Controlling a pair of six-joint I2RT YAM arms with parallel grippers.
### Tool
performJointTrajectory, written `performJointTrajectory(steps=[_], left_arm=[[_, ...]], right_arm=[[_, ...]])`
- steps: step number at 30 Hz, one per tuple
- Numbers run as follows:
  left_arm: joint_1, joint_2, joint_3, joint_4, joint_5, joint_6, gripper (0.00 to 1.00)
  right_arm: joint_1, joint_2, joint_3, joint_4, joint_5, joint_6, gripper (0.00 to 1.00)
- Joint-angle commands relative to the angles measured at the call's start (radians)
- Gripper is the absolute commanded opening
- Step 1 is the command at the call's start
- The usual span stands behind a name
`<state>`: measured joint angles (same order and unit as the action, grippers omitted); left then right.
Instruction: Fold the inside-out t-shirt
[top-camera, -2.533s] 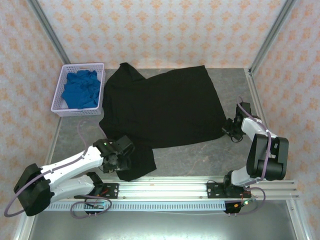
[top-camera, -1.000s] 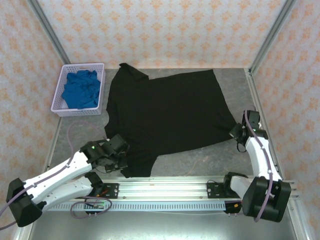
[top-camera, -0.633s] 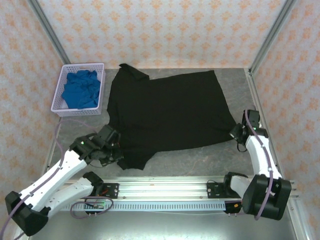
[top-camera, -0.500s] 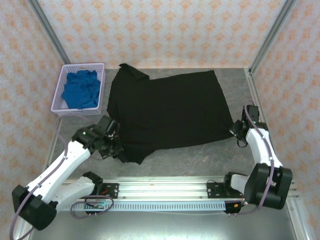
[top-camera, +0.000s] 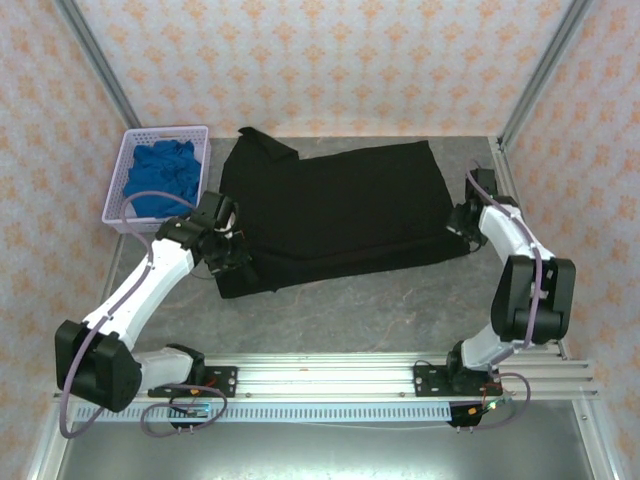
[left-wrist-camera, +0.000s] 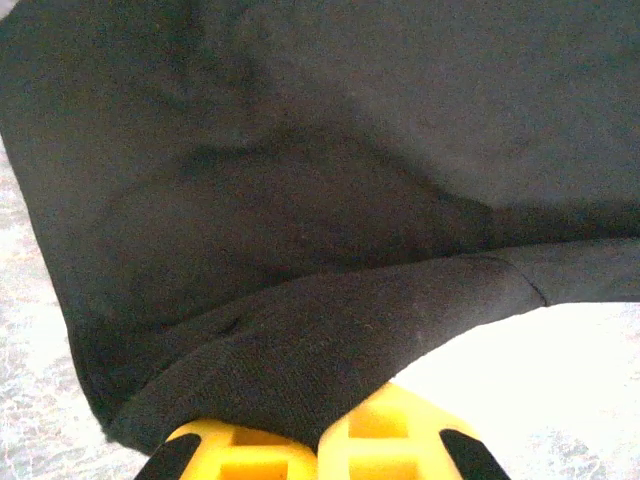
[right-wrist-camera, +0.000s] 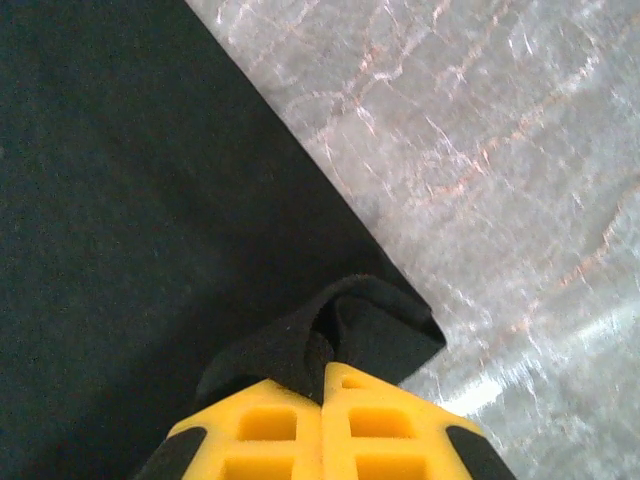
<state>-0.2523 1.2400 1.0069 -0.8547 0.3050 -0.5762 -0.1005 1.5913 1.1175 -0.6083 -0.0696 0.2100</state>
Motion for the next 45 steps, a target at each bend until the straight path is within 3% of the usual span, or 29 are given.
performJointTrajectory(steps=[1,21,36,45], left_arm=[[0.023,0.021,0.044,0.048,-0.009,0.036,0.00],[0.125,0.207,0.153,0.138,0.007,0.105,0.00],[0.146,0.415,0.265,0.193,-0.004,0.113,0.00],[0.156,0.452,0.297,0.207,0.002,0.102,0.00]], right_arm=[[0.006,0.063,0.068,0.010,0.065,-0.037,0.00],[0.039,0.303,0.277,-0.016,0.100,-0.061,0.00],[0.054,0.480,0.462,-0.021,0.060,-0.076,0.00],[0.058,0.537,0.556,-0.082,0.082,-0.089,0.00]])
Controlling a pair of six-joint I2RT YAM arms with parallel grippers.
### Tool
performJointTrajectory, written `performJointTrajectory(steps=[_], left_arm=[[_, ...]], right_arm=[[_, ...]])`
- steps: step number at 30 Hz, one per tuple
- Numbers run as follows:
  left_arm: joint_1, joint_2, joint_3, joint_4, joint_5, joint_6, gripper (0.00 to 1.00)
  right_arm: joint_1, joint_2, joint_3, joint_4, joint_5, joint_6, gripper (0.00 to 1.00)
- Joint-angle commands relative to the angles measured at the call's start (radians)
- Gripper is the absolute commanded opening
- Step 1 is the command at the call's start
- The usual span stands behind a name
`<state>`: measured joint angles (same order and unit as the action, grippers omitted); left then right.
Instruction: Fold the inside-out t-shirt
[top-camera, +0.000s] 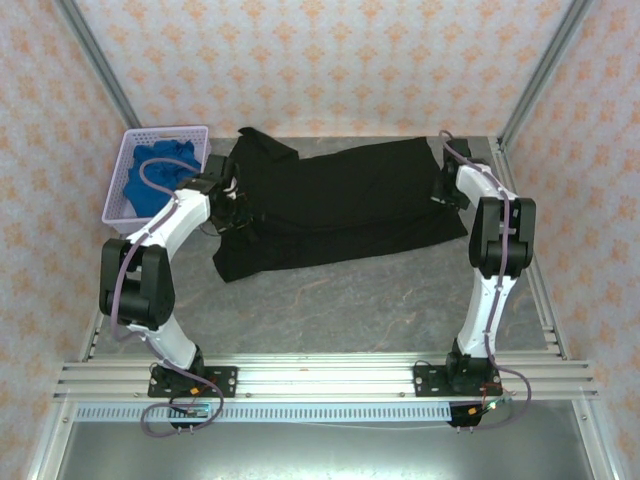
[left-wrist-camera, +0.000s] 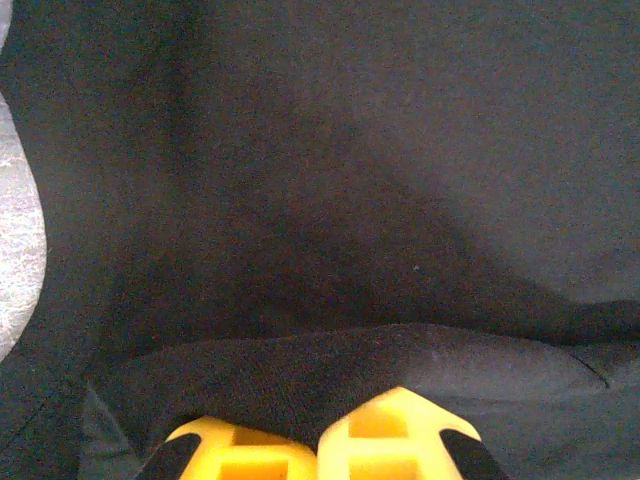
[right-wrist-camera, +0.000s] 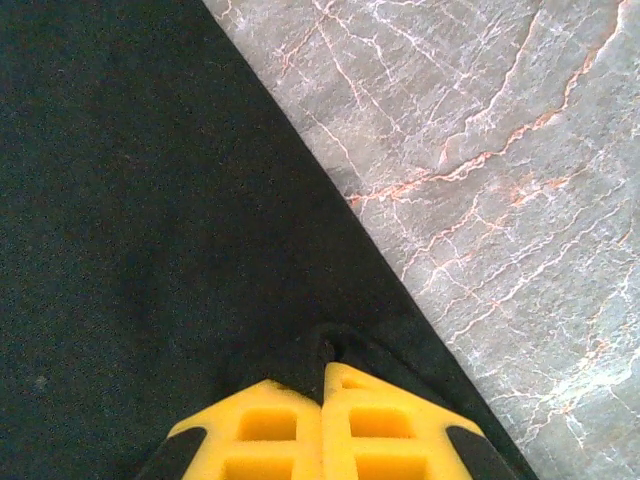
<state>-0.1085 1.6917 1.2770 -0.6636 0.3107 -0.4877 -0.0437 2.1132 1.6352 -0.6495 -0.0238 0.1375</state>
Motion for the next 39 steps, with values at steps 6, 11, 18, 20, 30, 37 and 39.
performJointTrajectory(steps=[6,11,18,20,30,37,39], left_arm=[[0.013,-0.035,0.016,0.007,-0.001,0.012,0.00],[0.012,-0.051,0.010,0.001,-0.009,0.014,0.00],[0.023,-0.022,0.007,0.015,-0.019,0.015,0.00],[0.029,-0.004,0.014,0.023,-0.030,0.014,0.00],[0.035,0.122,0.093,0.075,-0.017,-0.001,0.16],[0.050,0.173,0.173,0.091,-0.049,0.011,0.23],[0.065,0.184,0.191,0.102,-0.048,-0.001,0.23]], right_arm=[[0.002,-0.052,0.025,-0.062,0.050,-0.021,0.00],[0.003,-0.067,0.031,-0.080,0.053,-0.028,0.00],[0.005,-0.025,0.073,-0.076,0.047,-0.020,0.00],[0.008,0.002,0.104,-0.066,0.044,-0.024,0.02],[0.011,0.055,0.214,-0.099,0.025,-0.044,0.38],[0.015,-0.100,0.026,-0.040,-0.003,-0.030,0.44],[0.015,-0.161,-0.075,-0.002,-0.025,-0.016,0.44]])
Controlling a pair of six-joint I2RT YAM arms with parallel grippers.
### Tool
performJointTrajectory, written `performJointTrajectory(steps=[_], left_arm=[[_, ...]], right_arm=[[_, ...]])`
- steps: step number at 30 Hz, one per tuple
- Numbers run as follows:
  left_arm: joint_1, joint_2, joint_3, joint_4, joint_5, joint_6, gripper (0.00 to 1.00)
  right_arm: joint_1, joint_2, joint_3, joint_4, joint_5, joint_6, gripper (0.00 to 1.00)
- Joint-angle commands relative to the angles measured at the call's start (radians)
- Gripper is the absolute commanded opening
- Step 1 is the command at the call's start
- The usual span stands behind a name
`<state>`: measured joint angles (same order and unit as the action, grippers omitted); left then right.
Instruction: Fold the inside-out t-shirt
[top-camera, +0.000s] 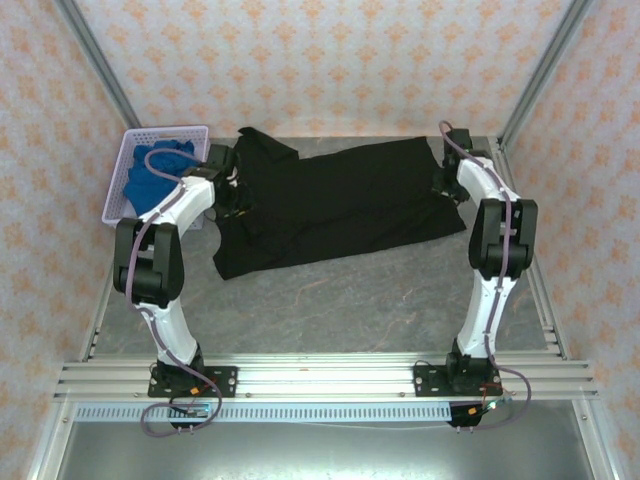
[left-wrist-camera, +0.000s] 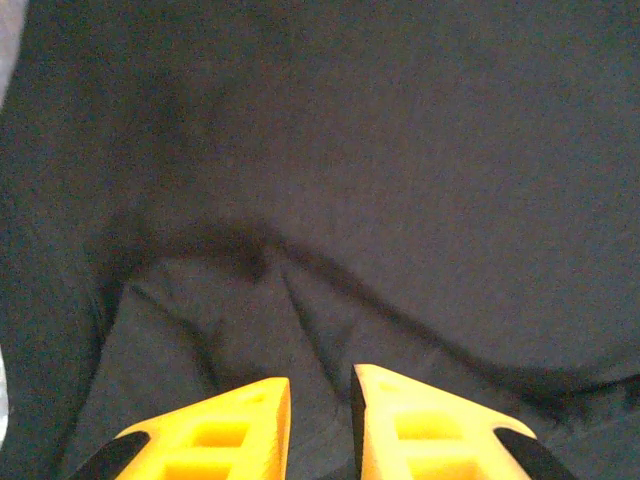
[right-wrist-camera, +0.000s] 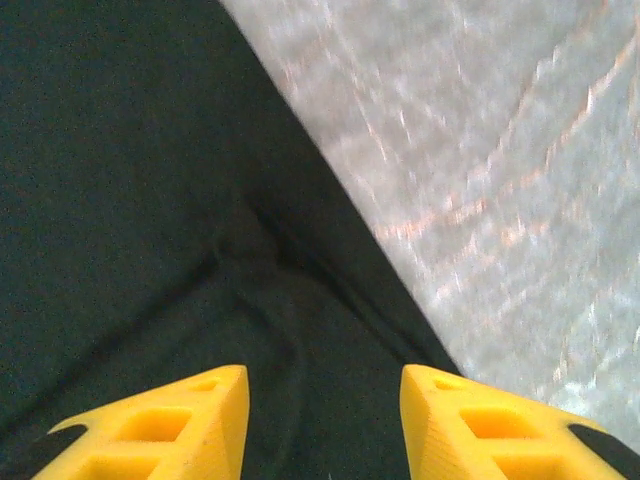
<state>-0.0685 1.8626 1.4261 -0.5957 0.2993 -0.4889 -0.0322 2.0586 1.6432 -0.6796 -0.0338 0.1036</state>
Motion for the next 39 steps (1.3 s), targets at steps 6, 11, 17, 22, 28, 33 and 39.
performJointTrajectory(steps=[6,11,17,22,28,33,39], left_arm=[[0.033,-0.043,0.001,0.068,-0.078,-0.010,0.35],[-0.009,-0.167,-0.186,0.129,-0.006,-0.039,0.45],[-0.099,-0.183,-0.291,0.131,0.029,-0.056,0.50],[-0.126,-0.130,-0.284,0.109,-0.005,-0.051,0.51],[-0.143,-0.103,-0.299,0.096,-0.038,-0.015,0.54],[-0.145,-0.061,-0.282,0.106,-0.039,-0.004,0.55],[-0.146,-0.008,-0.248,0.104,-0.046,0.012,0.52]], right_arm=[[0.002,-0.192,-0.261,0.072,0.037,0.007,0.46],[-0.013,-0.193,-0.309,0.086,0.040,0.013,0.47],[-0.015,-0.179,-0.330,0.099,0.030,0.019,0.47],[-0.015,-0.179,-0.331,0.097,0.031,0.014,0.47],[-0.015,-0.172,-0.331,0.098,0.026,0.012,0.47],[-0.015,-0.165,-0.334,0.101,0.027,0.010,0.47],[-0.014,-0.174,-0.340,0.101,0.038,0.005,0.47]])
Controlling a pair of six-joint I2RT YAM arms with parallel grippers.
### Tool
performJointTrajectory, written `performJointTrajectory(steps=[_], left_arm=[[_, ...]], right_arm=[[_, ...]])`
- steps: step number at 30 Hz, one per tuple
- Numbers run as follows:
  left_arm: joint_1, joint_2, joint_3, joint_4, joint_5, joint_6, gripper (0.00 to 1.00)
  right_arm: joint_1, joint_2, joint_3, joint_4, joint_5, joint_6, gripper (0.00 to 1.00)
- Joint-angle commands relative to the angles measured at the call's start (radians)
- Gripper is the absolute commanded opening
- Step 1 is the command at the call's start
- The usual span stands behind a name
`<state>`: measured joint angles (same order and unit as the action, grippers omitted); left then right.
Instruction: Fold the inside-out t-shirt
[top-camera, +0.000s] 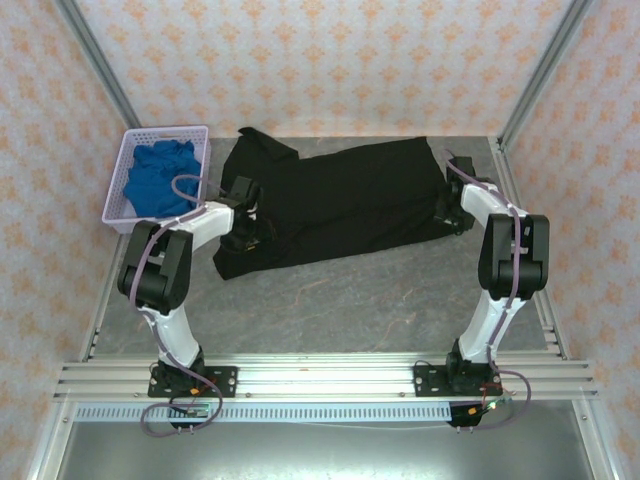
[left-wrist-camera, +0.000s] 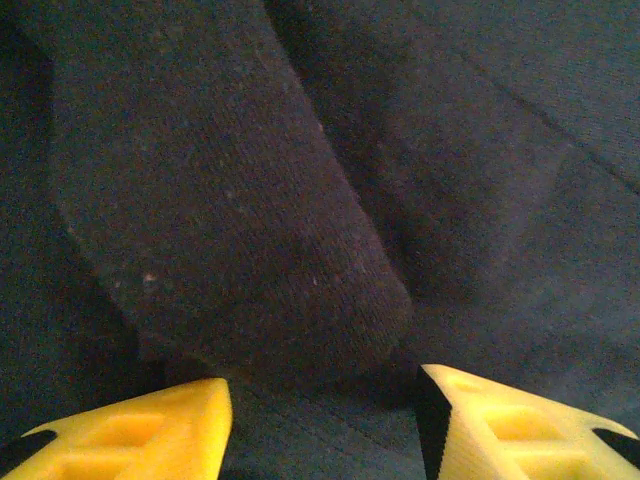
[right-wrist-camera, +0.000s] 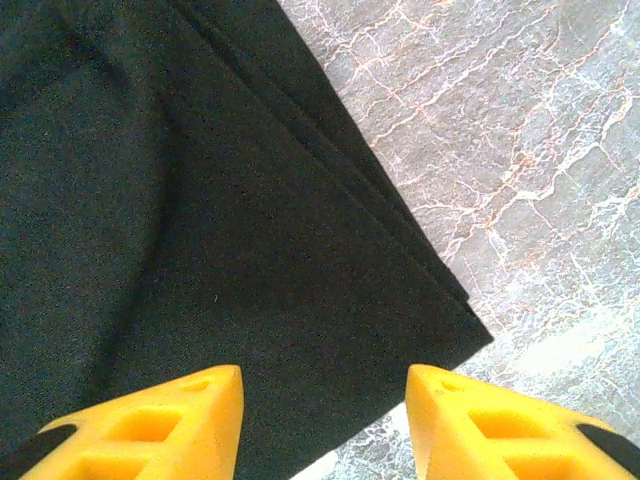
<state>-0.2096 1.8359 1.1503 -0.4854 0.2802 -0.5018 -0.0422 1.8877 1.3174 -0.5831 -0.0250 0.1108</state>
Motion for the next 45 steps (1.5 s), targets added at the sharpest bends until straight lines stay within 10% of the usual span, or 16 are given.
performJointTrajectory(steps=[1,19,33,45], left_arm=[[-0.004,0.026,0.035,-0.011,-0.025,0.028,0.50],[-0.003,0.040,0.144,-0.056,-0.045,0.074,0.01],[-0.002,-0.069,0.013,-0.058,-0.222,0.086,0.47],[-0.003,0.064,0.144,-0.052,-0.163,0.109,0.46]], right_arm=[[-0.005,-0.004,-0.016,0.005,0.032,-0.003,0.47],[-0.005,-0.004,-0.013,0.000,0.031,-0.005,0.47],[-0.005,-0.001,-0.014,0.004,0.024,-0.007,0.47],[-0.005,-0.004,-0.020,0.005,0.021,-0.008,0.47]])
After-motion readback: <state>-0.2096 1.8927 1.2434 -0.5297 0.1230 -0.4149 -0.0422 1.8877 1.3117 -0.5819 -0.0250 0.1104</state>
